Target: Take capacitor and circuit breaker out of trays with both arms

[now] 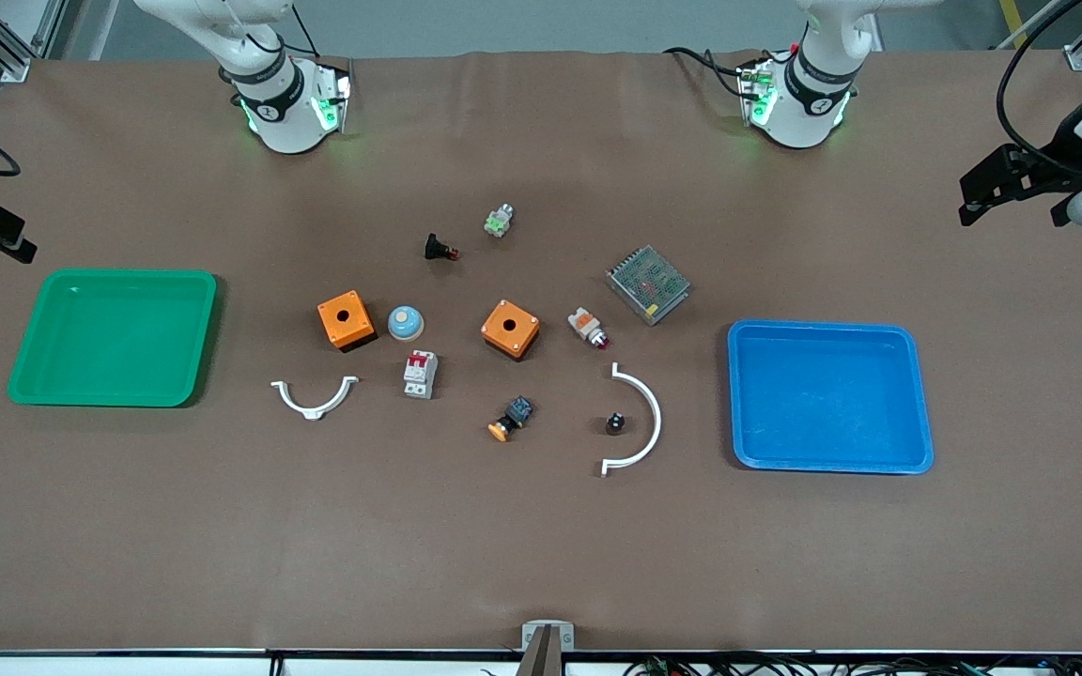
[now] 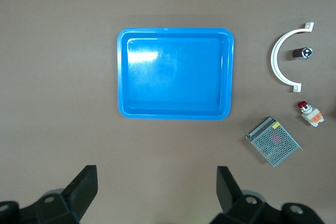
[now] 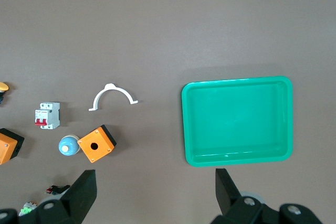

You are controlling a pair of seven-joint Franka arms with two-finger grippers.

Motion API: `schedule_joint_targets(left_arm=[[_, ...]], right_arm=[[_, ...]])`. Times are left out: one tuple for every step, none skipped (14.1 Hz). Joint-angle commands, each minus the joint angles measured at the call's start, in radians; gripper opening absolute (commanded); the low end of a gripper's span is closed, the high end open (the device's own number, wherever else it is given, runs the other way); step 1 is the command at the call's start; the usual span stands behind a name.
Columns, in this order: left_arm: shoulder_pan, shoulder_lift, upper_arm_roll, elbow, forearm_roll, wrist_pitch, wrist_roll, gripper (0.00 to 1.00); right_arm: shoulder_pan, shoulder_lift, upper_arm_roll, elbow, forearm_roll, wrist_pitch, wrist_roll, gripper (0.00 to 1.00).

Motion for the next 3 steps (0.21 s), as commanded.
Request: schedule_joint_targets(left_arm=[[0.012, -0.011, -0.005, 0.005, -0.015, -0.008, 0.027, 1.0], [0.012, -0.011, -0.005, 0.005, -0.015, -0.008, 0.027, 1.0], [0.012, -0.011, -0.005, 0.005, -0.015, -0.008, 0.025, 1.0]], right_arm=[[-0.016, 0.007, 0.015, 0.025, -0.011, -0.005, 0.0, 1.0], [-0.016, 0.007, 0.015, 0.025, -0.011, -0.003, 0.0, 1.0], [-0.016, 0.007, 0.015, 0.025, -0.011, -0.003, 0.0, 1.0]])
